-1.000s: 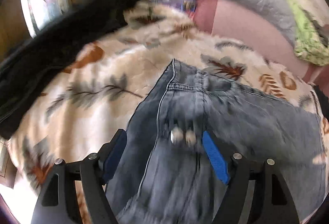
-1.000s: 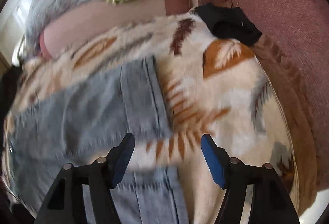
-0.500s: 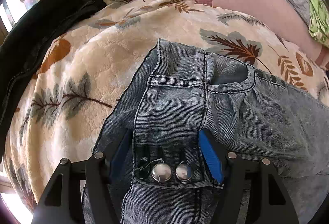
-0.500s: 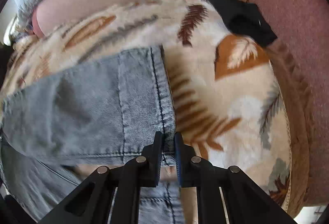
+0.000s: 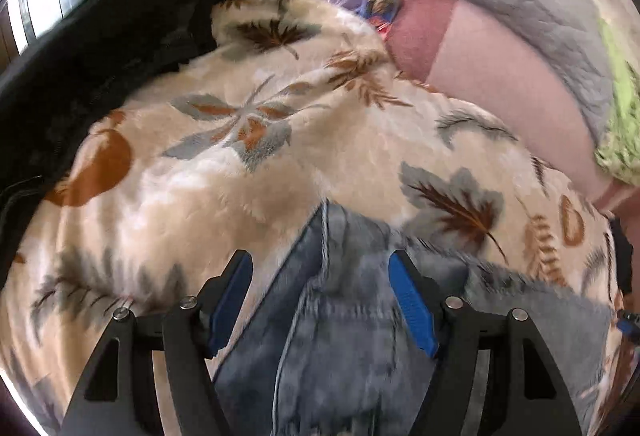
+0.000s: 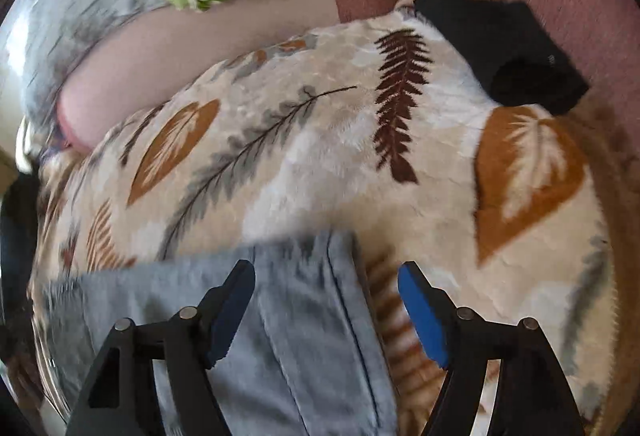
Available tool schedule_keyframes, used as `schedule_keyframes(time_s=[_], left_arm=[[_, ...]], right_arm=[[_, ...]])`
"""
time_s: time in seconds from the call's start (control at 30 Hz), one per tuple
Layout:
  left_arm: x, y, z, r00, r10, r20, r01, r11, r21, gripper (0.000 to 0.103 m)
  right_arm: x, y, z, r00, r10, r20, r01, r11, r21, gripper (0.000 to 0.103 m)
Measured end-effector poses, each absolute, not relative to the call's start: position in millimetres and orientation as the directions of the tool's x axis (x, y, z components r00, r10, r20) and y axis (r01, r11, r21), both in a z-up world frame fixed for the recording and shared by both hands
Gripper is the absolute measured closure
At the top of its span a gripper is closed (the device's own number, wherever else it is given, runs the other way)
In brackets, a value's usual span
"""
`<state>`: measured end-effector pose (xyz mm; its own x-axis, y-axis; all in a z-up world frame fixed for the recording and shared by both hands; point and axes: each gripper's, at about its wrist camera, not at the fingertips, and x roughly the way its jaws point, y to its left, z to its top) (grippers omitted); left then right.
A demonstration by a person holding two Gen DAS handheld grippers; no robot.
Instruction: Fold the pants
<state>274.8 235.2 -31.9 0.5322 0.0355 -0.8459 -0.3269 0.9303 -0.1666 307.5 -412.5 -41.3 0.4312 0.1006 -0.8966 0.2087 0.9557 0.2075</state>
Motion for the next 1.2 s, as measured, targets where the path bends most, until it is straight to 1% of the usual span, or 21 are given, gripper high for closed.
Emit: schedule_keyframes(time_s=[0.13,0.17,0.2,0.23,0.27,0.3,0.33,0.37,0.4,0.43,0.53,0.63,0.7,0.83,1.0,1.07,1.13,1.2], left_arm=[[306.9,229.9,-47.1,0.515,0.030,-0.857,-0.299,0.943,-0.147,0.032],[313.1,231.0,-52.5,0.503,0.028,-0.864,-0.303,0.942,-0.146,0.035],[319.4,232.4,-58.1,0.484,0.013,-0.875,-0.310,0.938,-0.157,0.039],[325.1,232.4,-65.3,0.462,0.002,-0.887,-0.314,0.936,-0.161,0.059],[328.9,230.2,-69.1,0.444,0.058,-0.894,-0.330,0.938,-0.103,0.076],[330.8,227.8,-69.2,0.449,0.087,-0.889,-0.327,0.942,-0.072,0.083],[332.6,224.4,-69.5,0.453,0.090,-0.887,-0.311,0.948,-0.062,0.088],[333.9,219.8,-69.2,0.451,0.114,-0.885,-0.300,0.953,-0.030,0.090],[334.6,217.0,-69.0,0.452,0.127,-0.883,-0.292,0.956,-0.011,0.092],[334.8,214.4,-68.1,0.453,0.144,-0.880,-0.286,0.958,0.010,0.095],[333.5,218.1,-59.2,0.474,0.155,-0.867,-0.305,0.952,0.003,0.097],[323.6,217.4,-40.3,0.526,0.160,-0.835,-0.312,0.950,-0.015,0.097],[311.3,215.7,-23.2,0.569,0.157,-0.808,-0.305,0.952,-0.029,0.097],[268.3,217.0,22.4,0.662,0.116,-0.741,-0.277,0.956,-0.098,0.098],[174.5,231.6,77.7,0.761,0.064,-0.646,-0.225,0.959,-0.170,0.098],[129.2,243.1,88.2,0.790,0.051,-0.611,-0.218,0.955,-0.202,0.100],[84.1,256.3,88.8,0.798,0.058,-0.600,-0.224,0.953,-0.206,0.100],[46.3,274.1,73.8,0.777,0.042,-0.628,-0.231,0.947,-0.222,0.100]], right_arm=[[327.0,-413.5,-56.1,0.403,0.118,-0.908,0.217,0.951,0.220,0.026],[330.3,-413.8,-61.1,0.394,0.131,-0.910,0.212,0.950,0.228,0.026],[331.9,-413.7,-63.9,0.394,0.137,-0.909,0.212,0.948,0.235,0.029],[332.4,-413.4,-65.9,0.400,0.143,-0.905,0.212,0.947,0.243,0.039],[333.6,-412.7,-67.7,0.401,0.150,-0.904,0.208,0.946,0.249,0.046],[335.3,-411.1,-68.5,0.399,0.142,-0.906,0.204,0.949,0.239,0.058],[336.9,-408.5,-67.7,0.397,0.126,-0.909,0.198,0.956,0.219,0.067],[338.7,-405.4,-66.2,0.397,0.120,-0.910,0.184,0.961,0.207,0.074],[339.7,-402.9,-64.9,0.398,0.115,-0.910,0.173,0.965,0.197,0.076],[340.2,-400.7,-62.8,0.402,0.107,-0.909,0.163,0.969,0.187,0.078],[336.3,-399.7,-52.8,0.433,0.107,-0.895,0.155,0.969,0.191,0.080],[325.3,-400.0,-37.0,0.480,0.110,-0.870,0.148,0.968,0.204,0.081],[315.1,-402.2,-23.5,0.509,0.119,-0.853,0.143,0.965,0.220,0.081],[278.6,-411.1,16.3,0.594,0.148,-0.791,0.129,0.953,0.275,0.081],[209.6,-422.5,60.8,0.679,0.186,-0.710,0.088,0.940,0.330,0.081],[169.2,-425.3,70.7,0.708,0.197,-0.678,0.062,0.939,0.338,0.081],[126.6,-429.0,70.2,0.720,0.227,-0.656,0.040,0.930,0.366,0.081],[77.0,-430.8,55.9,0.711,0.248,-0.658,0.028,0.925,0.378,0.081]])
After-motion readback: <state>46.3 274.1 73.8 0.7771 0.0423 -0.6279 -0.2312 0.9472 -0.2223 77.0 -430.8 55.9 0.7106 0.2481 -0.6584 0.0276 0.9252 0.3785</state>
